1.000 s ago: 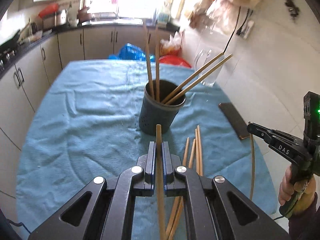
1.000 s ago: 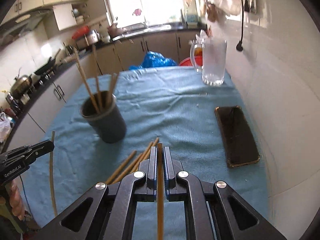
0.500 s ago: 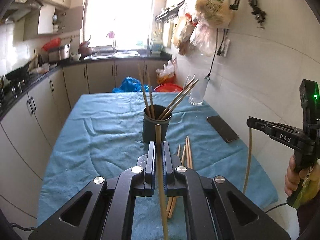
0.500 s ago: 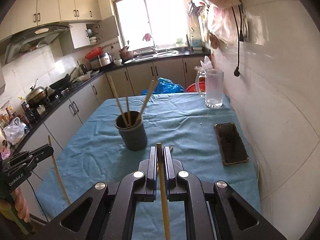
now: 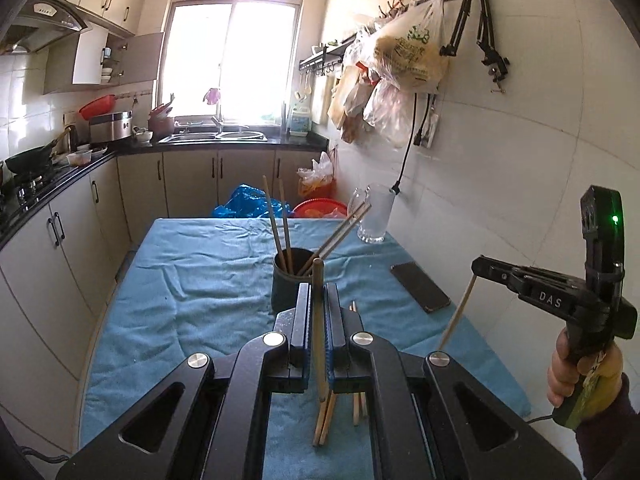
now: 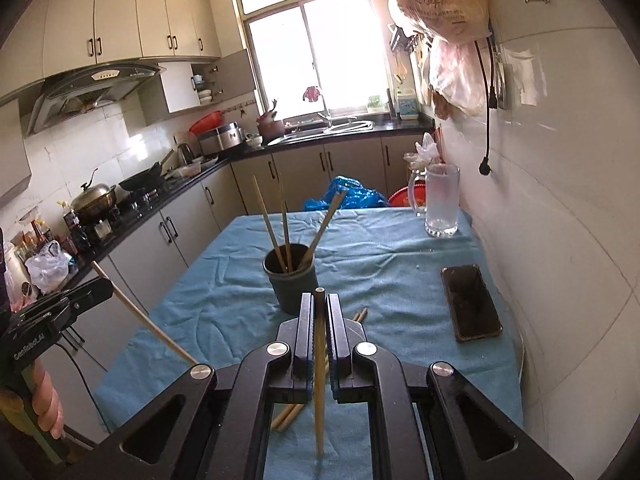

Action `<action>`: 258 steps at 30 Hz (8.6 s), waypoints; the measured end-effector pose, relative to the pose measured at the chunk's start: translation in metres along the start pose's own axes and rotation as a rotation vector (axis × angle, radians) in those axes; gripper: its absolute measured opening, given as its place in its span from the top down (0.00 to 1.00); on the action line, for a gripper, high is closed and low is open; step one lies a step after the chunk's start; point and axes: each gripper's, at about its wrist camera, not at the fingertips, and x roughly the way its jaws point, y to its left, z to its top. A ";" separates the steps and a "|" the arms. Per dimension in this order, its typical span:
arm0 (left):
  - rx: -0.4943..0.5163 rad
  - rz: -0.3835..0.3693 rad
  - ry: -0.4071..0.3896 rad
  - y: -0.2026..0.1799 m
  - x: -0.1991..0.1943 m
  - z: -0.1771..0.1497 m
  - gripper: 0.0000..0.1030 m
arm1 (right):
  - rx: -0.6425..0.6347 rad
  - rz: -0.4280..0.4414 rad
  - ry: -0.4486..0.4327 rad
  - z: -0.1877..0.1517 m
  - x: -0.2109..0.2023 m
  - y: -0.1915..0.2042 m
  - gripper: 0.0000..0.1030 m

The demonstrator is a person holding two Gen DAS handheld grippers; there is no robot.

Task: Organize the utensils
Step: 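Lift both chopsticks and lower them into the black cup, then open both tools to release the chopsticks into the cup, then move both open tools back to the remaining chopsticks on the towel, then close the left tool on a chopstick while the right tool grasps another, then lift both held chopsticks upright and lower them into the black cup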

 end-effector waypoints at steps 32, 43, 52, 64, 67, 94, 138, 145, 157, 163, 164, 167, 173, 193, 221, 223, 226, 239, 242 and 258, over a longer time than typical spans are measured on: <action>-0.035 0.089 -0.096 0.029 0.122 0.159 0.95 | -0.007 0.045 -0.166 0.155 0.082 0.055 0.94; -0.098 0.090 0.045 0.058 0.208 0.141 0.95 | 0.069 0.019 -0.043 0.140 0.161 0.024 0.94; -0.135 0.081 0.037 0.070 0.196 0.131 0.72 | 0.075 0.017 0.006 0.124 0.189 0.017 0.84; -0.143 0.105 -0.038 0.075 0.118 0.114 0.57 | 0.049 0.024 -0.079 0.129 0.131 0.029 0.57; -0.127 0.115 -0.032 0.073 0.099 0.100 0.53 | 0.034 0.024 -0.076 0.121 0.112 0.030 0.51; 0.087 -0.041 0.518 -0.005 0.184 -0.110 0.62 | 0.201 -0.027 0.411 -0.091 0.113 -0.081 0.42; -0.127 0.059 0.541 0.052 0.223 -0.106 0.93 | 0.025 -0.050 0.508 -0.105 0.201 -0.007 0.85; -0.221 0.022 0.562 0.061 0.220 -0.108 0.93 | 0.054 -0.084 0.528 -0.100 0.205 -0.010 0.90; -0.229 0.001 0.672 0.075 0.203 -0.109 0.91 | 0.005 -0.108 0.581 -0.120 0.155 -0.044 0.87; -0.213 0.027 0.679 0.072 0.229 -0.096 0.86 | -0.018 -0.135 0.570 -0.099 0.192 -0.048 0.84; -0.215 0.032 0.676 0.073 0.234 -0.094 0.86 | -0.019 -0.138 0.576 -0.095 0.199 -0.049 0.84; -0.220 0.038 0.667 0.076 0.243 -0.090 0.86 | -0.025 -0.142 0.574 -0.078 0.226 -0.050 0.84; -0.223 0.042 0.638 0.078 0.249 -0.087 0.86 | -0.051 -0.161 0.526 -0.058 0.260 -0.052 0.83; -0.168 0.035 0.436 0.065 0.192 -0.050 0.97 | 0.021 -0.104 0.333 -0.021 0.196 -0.050 0.94; -0.059 0.134 0.605 0.059 0.229 -0.085 0.76 | 0.035 -0.053 0.166 -0.014 0.079 -0.025 0.94; -0.048 0.148 0.663 0.061 0.249 -0.094 0.76 | 0.034 -0.046 0.173 -0.014 0.083 -0.025 0.94; -0.003 0.140 0.644 0.053 0.252 -0.092 0.82 | 0.034 -0.035 0.176 -0.013 0.087 -0.025 0.94; -0.033 0.074 0.368 0.044 0.146 -0.055 0.96 | 0.065 0.014 0.139 -0.011 0.081 -0.023 0.94; -0.037 0.060 0.296 0.038 0.124 -0.037 0.96 | 0.067 0.028 0.121 -0.010 0.074 -0.018 0.94; -0.001 0.051 0.028 0.008 0.038 0.001 0.96 | 0.020 0.062 0.049 0.000 0.041 0.009 0.94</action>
